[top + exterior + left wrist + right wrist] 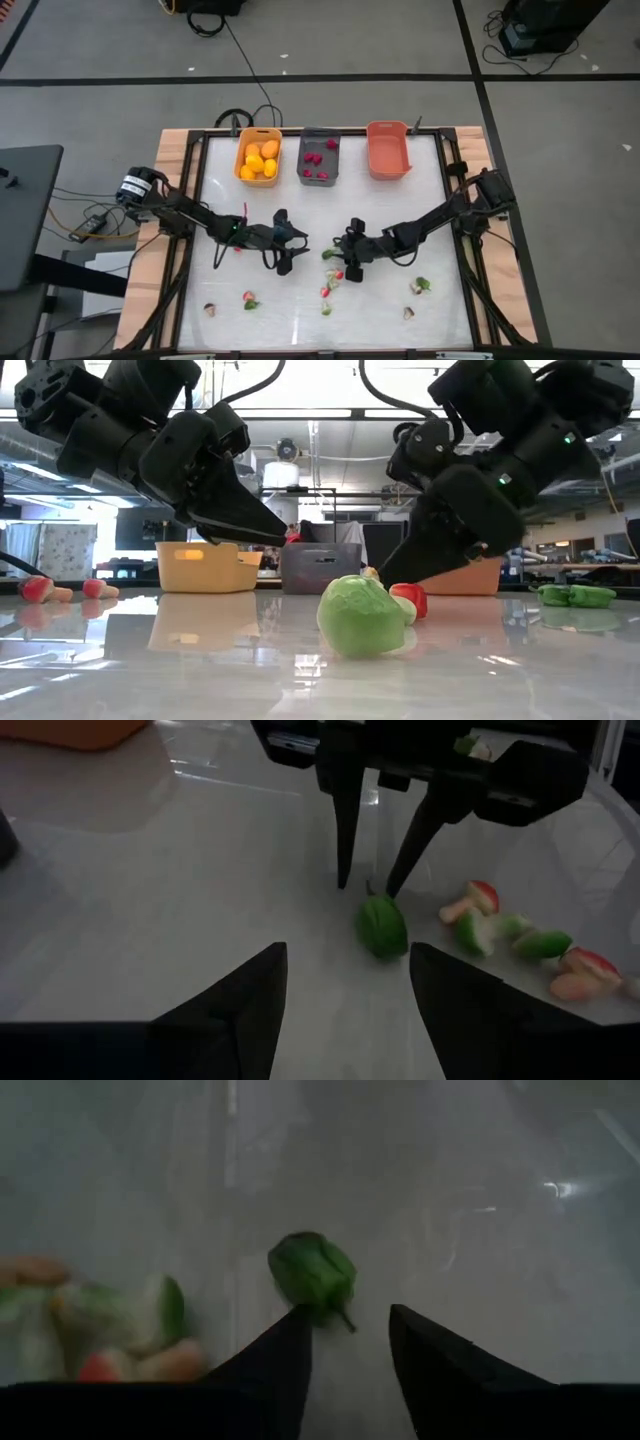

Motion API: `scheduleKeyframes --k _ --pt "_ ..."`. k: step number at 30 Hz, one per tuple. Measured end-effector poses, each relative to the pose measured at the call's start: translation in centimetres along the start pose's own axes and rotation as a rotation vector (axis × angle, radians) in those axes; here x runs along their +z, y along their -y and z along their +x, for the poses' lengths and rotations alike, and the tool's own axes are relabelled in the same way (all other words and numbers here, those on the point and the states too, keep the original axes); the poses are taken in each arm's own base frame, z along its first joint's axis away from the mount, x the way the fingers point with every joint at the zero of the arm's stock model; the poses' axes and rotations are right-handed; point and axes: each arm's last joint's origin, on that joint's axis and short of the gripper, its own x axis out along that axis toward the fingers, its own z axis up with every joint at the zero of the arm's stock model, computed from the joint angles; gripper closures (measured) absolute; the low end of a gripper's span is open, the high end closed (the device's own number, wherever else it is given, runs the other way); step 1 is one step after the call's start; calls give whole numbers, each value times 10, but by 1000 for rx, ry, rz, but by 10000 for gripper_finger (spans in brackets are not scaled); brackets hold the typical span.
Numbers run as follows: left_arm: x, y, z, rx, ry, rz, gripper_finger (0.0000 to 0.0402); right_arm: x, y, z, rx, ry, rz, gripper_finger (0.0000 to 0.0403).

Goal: Sort produce into baskets
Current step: Put the green chili pepper into the black bin

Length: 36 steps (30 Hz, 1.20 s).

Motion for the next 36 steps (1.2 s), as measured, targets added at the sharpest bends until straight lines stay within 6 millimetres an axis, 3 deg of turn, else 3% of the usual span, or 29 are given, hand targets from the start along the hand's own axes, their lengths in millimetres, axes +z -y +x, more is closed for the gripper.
scheduleKeyframes --k 10,22,30,36 --pt "2 1 1 -10 28 -36 184 1 4 4 36 -8 -59 393" --pt "-10 7 29 -23 20 -12 184 9 4 3 -3 85 -65 399" --pt "-3 10 50 10 40 -9 185 15 2 2 -16 154 -102 400" --pt "1 12 51 1 47 12 233 14 3 2 -20 147 -91 386"
